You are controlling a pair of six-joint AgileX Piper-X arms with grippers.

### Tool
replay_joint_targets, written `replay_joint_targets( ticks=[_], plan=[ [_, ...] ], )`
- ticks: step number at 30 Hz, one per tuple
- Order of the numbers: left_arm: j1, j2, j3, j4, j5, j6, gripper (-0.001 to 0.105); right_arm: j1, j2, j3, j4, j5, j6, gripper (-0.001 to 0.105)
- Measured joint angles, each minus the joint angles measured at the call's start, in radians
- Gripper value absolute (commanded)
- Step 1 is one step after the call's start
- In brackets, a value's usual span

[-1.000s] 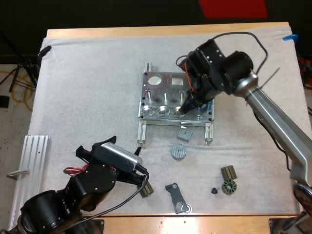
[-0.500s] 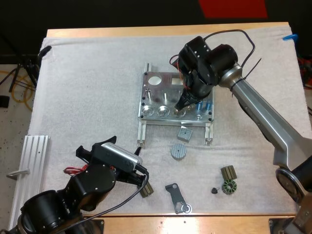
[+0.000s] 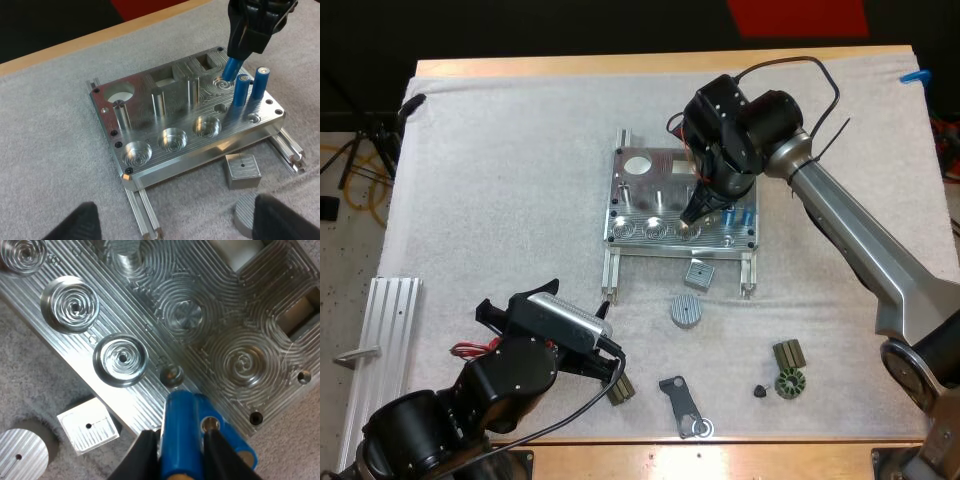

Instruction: Load cells from right to left

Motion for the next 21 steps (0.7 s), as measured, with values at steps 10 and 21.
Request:
replay_joint_targets(
  ticks=[10,21],
  plan=[
    [0.0,0.0,0.0,0.0,0.0,0.0,0.063,-0.002,0.051,0.0,-0.016,0.002,-0.004,0.002],
    [0.0,0.0,0.0,0.0,0.0,0.0,0.063,-0.002,0.104,0.0,-0.023,-0.021,-0.002,0.002]
  ],
)
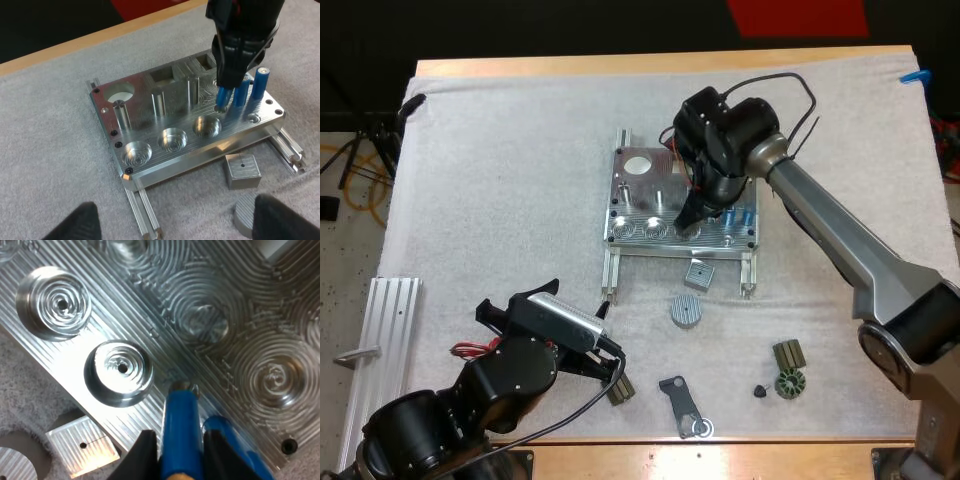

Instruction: Load cells from right to left

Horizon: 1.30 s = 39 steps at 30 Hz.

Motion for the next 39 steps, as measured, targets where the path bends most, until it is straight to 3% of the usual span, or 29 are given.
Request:
replay_joint_targets(
  ticks=[39],
  plan=[
    [0.0,0.0,0.0,0.0,0.0,0.0,0.063,0.0,0.03,0.006,-0.012,0.022,0.003,0.002]
  ],
)
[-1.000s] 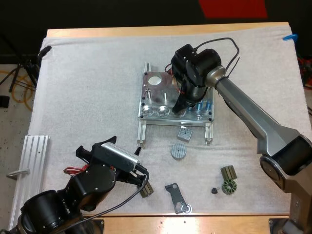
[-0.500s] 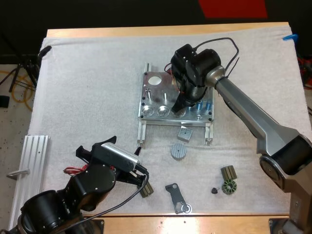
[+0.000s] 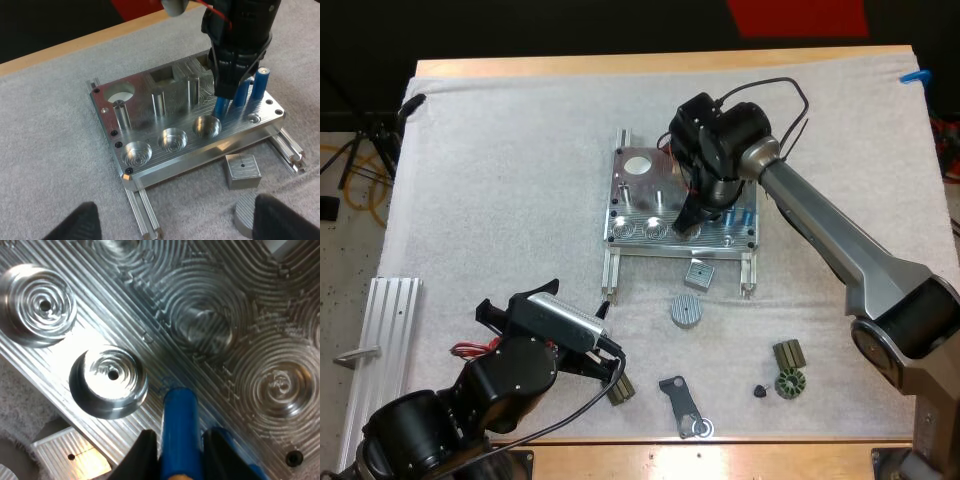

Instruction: Load cells from right to left

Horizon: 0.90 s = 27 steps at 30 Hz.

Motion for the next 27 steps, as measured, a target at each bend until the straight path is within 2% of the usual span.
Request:
replay_joint_targets(
  ticks=[17,20,22,24,27],
  plan=[
    [0.0,0.0,0.0,0.0,0.0,0.0,0.063,0.0,-0.002,0.021,-0.017,0.0,0.017,0.003],
    [0.0,0.0,0.0,0.0,0.0,0.0,0.063,0.0,-0.002,0.021,-0.02,-0.008,0.031,0.014],
    [0.0,0.0,0.0,0.0,0.0,0.0,0.063,0.0,-0.004,0.021,-0.022,-0.016,0.035,0.03],
    [0.0,0.0,0.0,0.0,0.0,0.0,0.063,0.0,-0.004,0.024,-0.023,-0.021,0.038,0.04],
    [0.0,0.0,0.0,0.0,0.0,0.0,0.063,0.0,-0.004,0.029,-0.025,-0.029,0.037,0.042]
  ],
)
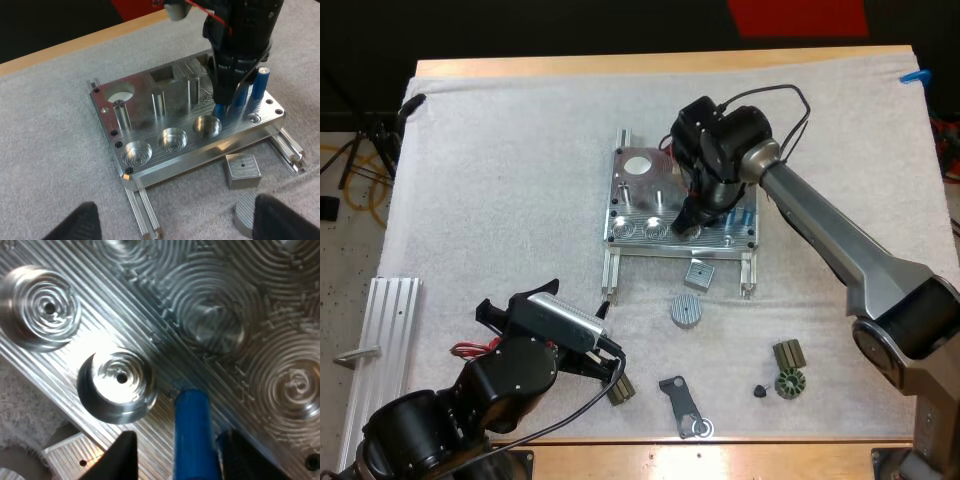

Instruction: Load cells from right to left

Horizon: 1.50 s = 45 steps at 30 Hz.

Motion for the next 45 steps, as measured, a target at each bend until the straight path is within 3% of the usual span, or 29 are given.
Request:
replay_joint_targets(
  ticks=[11,22,45],
  plan=[
    [0.0,0.0,0.0,0.0,0.0,0.0,0.063,0.0,-0.058,-0.002,-0.051,-0.011,0.023,0.042],
    [0.0,0.0,0.0,0.0,0.0,0.0,0.063,0.0,-0.098,-0.004,-0.013,0.121,0.023,0.042],
    [0.0,0.0,0.0,0.0,0.0,0.0,0.063,0.0,-0.063,0.018,-0.032,0.133,0.023,0.042]
  ],
)
